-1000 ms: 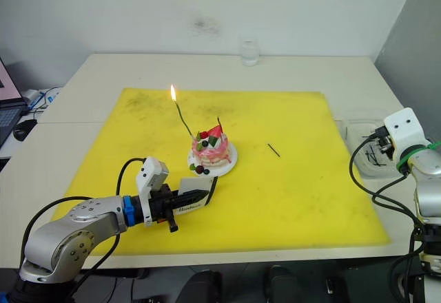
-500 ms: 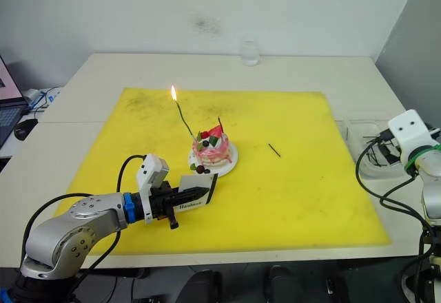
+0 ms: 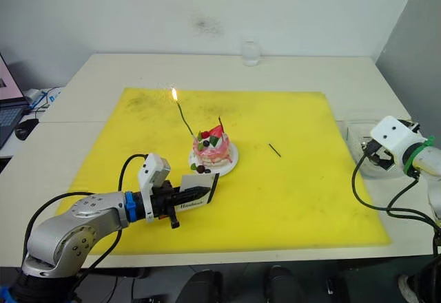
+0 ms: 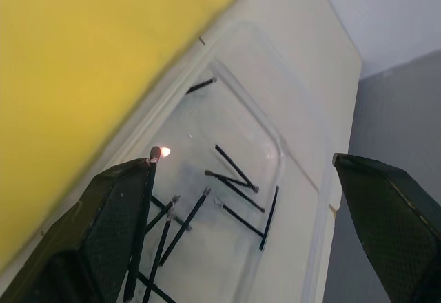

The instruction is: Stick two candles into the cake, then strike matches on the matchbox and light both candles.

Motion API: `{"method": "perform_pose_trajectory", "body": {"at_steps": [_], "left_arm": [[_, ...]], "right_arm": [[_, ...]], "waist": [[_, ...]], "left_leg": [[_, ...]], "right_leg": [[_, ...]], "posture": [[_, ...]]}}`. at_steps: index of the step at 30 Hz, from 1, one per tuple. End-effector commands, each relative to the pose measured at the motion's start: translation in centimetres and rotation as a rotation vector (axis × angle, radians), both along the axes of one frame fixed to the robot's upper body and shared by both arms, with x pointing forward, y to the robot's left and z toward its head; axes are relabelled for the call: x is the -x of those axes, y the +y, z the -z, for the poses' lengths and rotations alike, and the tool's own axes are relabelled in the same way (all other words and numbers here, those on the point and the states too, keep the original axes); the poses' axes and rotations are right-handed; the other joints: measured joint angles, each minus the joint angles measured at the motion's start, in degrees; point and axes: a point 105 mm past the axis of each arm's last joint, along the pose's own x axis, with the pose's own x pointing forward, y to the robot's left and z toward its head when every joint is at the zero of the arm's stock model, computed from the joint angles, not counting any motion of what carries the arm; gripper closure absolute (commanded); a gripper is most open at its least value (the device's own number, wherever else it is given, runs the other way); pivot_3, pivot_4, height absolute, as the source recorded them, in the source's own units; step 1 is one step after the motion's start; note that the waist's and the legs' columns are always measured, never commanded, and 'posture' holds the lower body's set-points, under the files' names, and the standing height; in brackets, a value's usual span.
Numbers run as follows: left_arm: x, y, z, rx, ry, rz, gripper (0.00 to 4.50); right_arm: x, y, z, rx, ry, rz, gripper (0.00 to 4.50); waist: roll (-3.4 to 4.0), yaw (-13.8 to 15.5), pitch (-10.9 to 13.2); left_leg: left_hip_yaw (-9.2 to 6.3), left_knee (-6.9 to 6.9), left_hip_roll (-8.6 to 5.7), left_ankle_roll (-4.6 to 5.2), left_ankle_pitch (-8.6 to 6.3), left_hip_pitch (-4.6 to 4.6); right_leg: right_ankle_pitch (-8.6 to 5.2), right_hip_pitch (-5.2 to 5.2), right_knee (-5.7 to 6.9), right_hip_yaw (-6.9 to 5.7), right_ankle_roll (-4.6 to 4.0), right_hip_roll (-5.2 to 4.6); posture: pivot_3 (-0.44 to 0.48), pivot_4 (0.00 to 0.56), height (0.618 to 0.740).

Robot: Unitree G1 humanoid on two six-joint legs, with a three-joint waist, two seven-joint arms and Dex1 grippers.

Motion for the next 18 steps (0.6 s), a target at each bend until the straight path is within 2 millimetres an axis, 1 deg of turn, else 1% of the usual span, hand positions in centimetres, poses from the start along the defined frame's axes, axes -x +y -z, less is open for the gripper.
{"method": "perform_pose_trajectory", "body": {"at_steps": [1,6,10,13,15,16,18], "left_arm": [[0.0,-0.6,-0.7,0.01,-0.033,0.038,4.5],[-0.2,-0.8,-0.8,0.008,-0.033,0.051,4.5],[-0.3,-0.9,-0.8,0.005,-0.035,0.059,4.5],[-0.3,-0.8,-0.8,0.004,-0.036,0.058,4.5],[-0.3,-0.8,-0.8,0.004,-0.036,0.057,4.5],[-0.3,-0.8,-0.8,0.004,-0.035,0.057,4.5],[-0.3,-0.8,-0.8,0.004,-0.035,0.057,4.5]], "right_arm": [[0.4,0.4,-1.2,0.079,-0.002,-0.102,0.03],[0.2,0.6,-1.7,0.134,0.004,-0.173,0.03],[0.1,0.2,-1.8,0.162,0.017,-0.185,0.03],[-0.5,-0.6,-2.8,0.155,-0.028,-0.123,0.03],[-0.8,-1.7,-3.3,0.143,-0.053,-0.045,0.03],[-0.8,-2.3,-3.2,0.152,-0.043,-0.011,0.03],[-0.6,-2.8,-2.7,0.169,-0.005,0.017,0.03]], "waist": [[0.0,0.0,0.0],[0.0,-0.01,0.0],[0.0,0.0,0.0],[0.0,0.01,0.0],[0.0,0.02,0.0],[0.0,0.02,0.0],[0.0,0.05,0.0]], "left_leg": [[0.0,0.0,0.0,0.0,0.0,0.0],[0.01,0.02,-0.02,0.0,0.0,0.02],[0.01,0.02,-0.01,0.0,0.0,0.02],[0.02,0.02,0.0,0.0,0.0,0.02],[0.01,0.02,0.0,-0.01,0.0,0.01],[0.01,0.03,0.0,-0.01,0.0,0.02],[0.01,0.03,0.0,-0.01,0.01,0.02]], "right_leg": [[0.0,0.0,0.0,0.0,0.0,0.0],[0.0,0.02,0.01,0.01,0.0,0.0],[0.01,0.02,0.02,0.01,0.0,0.0],[0.01,0.02,0.02,0.02,0.0,0.0],[0.01,0.02,0.02,0.02,0.0,0.0],[0.01,0.02,0.03,0.02,0.0,-0.01],[0.01,0.03,0.03,0.02,0.0,-0.02]], "posture": [[0.0,0.15,0.74],[0.0,0.15,0.74],[0.0,0.15,0.74],[0.0,0.15,0.74],[0.0,0.15,0.74],[0.0,0.15,0.74],[0.0,0.15,0.74]]}}
